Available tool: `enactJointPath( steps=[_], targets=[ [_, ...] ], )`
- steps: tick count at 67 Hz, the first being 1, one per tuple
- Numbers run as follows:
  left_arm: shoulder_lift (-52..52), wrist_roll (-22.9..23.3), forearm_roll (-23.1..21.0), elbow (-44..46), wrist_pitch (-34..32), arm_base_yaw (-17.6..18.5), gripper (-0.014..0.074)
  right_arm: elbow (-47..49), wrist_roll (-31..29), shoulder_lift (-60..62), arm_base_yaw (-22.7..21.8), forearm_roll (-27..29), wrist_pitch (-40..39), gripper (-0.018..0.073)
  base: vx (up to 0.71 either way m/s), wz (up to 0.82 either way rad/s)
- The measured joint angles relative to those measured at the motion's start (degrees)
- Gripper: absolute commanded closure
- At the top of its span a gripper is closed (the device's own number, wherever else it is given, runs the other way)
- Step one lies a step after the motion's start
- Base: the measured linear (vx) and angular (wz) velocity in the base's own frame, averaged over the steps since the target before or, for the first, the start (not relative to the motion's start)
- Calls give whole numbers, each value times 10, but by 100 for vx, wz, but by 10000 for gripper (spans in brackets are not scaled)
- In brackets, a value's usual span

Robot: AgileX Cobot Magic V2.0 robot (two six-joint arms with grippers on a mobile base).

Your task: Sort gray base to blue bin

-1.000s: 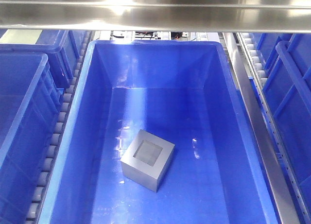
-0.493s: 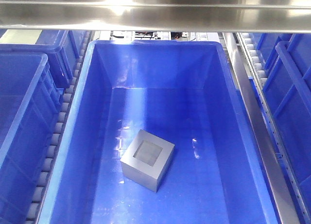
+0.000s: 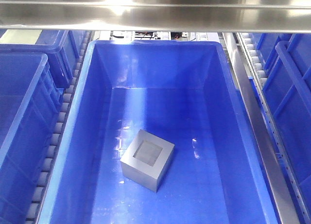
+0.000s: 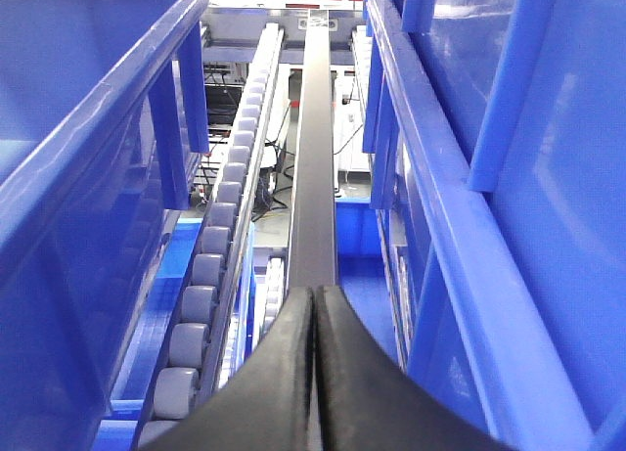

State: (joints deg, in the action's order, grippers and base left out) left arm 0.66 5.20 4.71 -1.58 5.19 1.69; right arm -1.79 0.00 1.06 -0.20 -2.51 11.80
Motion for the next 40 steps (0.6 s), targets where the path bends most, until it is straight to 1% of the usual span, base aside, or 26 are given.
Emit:
enactJointPath(
  steps=[40],
  targets=[
    [0, -1, 0, 0, 0, 0, 604, 0, 0, 0, 0, 0, 0, 564, 0, 0]
  ],
)
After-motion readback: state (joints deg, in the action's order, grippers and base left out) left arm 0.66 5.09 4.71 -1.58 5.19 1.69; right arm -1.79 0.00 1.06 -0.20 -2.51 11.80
